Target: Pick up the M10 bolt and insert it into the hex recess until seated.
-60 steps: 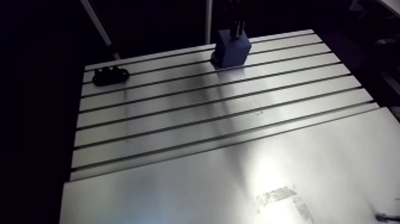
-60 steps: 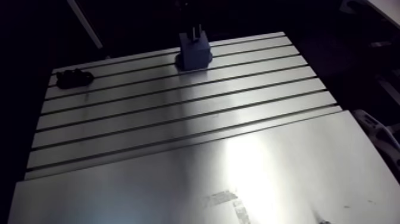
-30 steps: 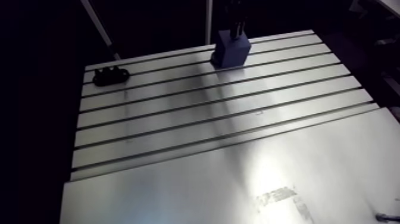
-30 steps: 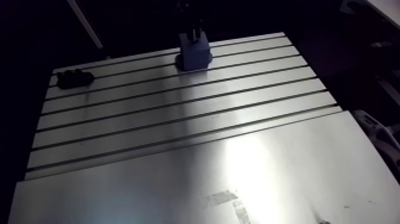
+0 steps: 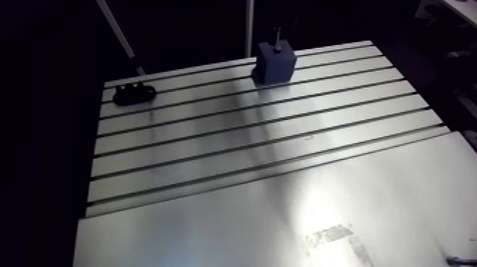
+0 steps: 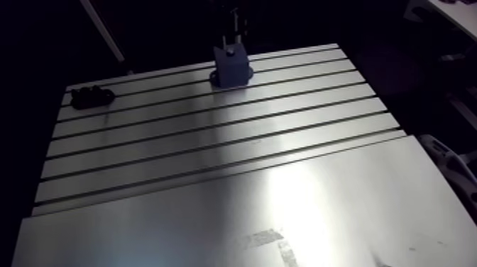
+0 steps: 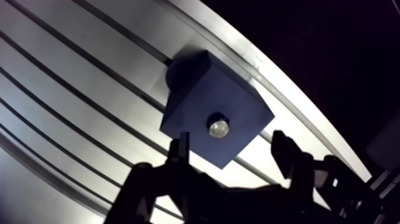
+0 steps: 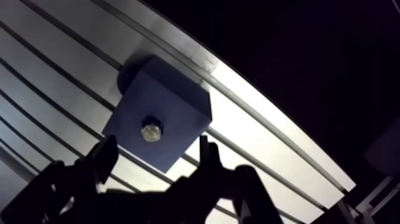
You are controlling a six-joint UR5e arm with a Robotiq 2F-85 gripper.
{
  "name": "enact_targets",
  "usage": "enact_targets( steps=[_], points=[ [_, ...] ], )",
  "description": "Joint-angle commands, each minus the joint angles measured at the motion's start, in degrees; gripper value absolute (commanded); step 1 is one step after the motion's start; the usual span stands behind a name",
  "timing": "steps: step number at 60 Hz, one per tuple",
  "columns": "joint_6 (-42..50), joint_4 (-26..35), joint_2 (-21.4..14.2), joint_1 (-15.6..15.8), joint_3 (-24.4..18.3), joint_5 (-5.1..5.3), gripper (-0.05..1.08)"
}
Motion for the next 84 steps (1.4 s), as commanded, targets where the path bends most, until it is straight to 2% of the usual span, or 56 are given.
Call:
enact_targets(
  steps=[1, 11, 14, 15, 20, 21, 25, 28, 29, 30, 31, 32, 33, 34, 35, 37, 39, 40, 43, 55, 65, 74, 84],
  points=[
    [3.56, -0.16, -0.88, -0.06, -0.29, 0.1, 0.03],
    [9.92, 1.05, -1.08, -0.24, -0.82, -0.15, 0.04],
    [13.78, 3.55, -1.08, -0.17, -1.17, -0.25, 0.09],
    [16.26, 5.18, -1.15, -0.17, -1.49, -0.33, 0.14],
    [21.34, 8.6, -1.5, -0.09, -2.11, -0.42, 0.21],
    [23.82, 10.2, -1.51, -0.23, -2.53, -0.43, 0.29],
    [27.92, 12.89, -1.75, -0.25, -3.34, -0.5, 0.33],
    [30.55, 14.11, -1.87, -0.25, -3.73, -0.12, 0.45],
    [30.55, 14.11, -1.87, -0.25, -3.73, -0.12, 0.45],
    [31.4, 14.24, -1.87, -0.1, -3.75, -0.16, 0.52],
    [31.4, 14.24, -1.87, -0.1, -3.75, -0.16, 0.52],
    [31.98, 14.33, -1.94, -0.01, -3.75, -0.09, 0.61],
    [31.98, 14.33, -1.94, -0.01, -3.75, -0.09, 0.61],
    [32.66, 14.2, -2.18, 0.01, -3.75, 0.07, 0.71],
    [32.66, 14.2, -2.18, 0.01, -3.75, 0.07, 0.71],
    [34.87, 13.85, -2.56, 0.26, -3.75, 0.11, 0.9],
    [34.87, 13.85, -2.56, 0.26, -3.75, 0.11, 0.9],
    [35.79, 13.53, -2.57, 0.27, -3.75, -0.12, 0.96],
    [36.71, 12.2, -2.5, 0.27, -3.59, -0.16, 1.01],
    [35.95, 6.67, -1.81, 0.51, -2.88, 0.27, 1.05],
    [35.86, 6.44, -0.82, 0.63, -2.96, 0.1, 1.06],
    [35.95, 6.44, -0.73, 0.54, -2.88, 0.62, 1.07],
    [36.11, 6.19, -0.73, 0.54, -2.6, 0.36, 1.08]
  ],
)
